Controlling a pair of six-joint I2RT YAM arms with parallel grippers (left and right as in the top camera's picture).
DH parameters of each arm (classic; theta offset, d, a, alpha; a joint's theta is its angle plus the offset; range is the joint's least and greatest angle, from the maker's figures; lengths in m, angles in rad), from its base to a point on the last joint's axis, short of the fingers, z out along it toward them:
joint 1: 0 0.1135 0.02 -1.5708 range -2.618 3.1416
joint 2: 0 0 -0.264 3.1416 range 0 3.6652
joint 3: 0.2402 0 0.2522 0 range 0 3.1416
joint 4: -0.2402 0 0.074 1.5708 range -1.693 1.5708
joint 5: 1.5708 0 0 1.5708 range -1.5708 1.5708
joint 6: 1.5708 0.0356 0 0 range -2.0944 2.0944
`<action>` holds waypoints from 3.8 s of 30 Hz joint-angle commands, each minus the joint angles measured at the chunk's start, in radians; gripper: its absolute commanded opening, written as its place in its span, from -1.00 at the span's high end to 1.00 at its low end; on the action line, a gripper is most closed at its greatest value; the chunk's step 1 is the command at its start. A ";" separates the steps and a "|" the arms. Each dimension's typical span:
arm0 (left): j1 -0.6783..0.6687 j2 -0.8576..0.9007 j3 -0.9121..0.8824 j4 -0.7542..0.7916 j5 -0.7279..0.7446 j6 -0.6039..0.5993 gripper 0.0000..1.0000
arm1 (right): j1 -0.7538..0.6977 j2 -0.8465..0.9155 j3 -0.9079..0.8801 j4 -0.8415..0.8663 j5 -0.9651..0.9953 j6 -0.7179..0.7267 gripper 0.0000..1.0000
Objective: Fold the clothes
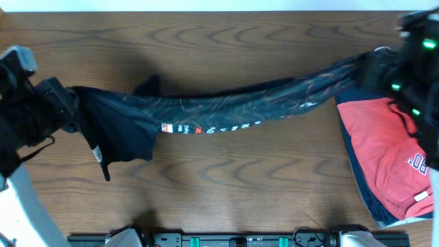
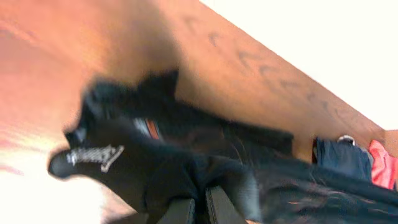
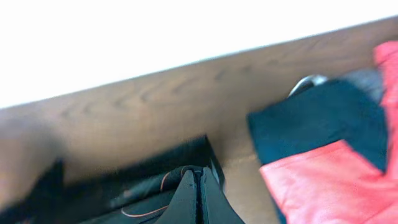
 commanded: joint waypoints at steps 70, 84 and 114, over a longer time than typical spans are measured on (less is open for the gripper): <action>-0.298 0.480 -0.090 0.237 0.185 0.116 -0.04 | -0.045 0.572 0.289 -0.191 0.099 -0.077 0.99; -0.639 0.549 -0.510 0.731 0.087 -0.023 -0.56 | -0.047 0.572 0.289 -0.201 0.098 -0.077 0.98; -0.952 0.843 -0.513 0.951 -0.180 -0.304 0.88 | -0.071 0.572 0.289 -0.220 0.099 -0.077 0.98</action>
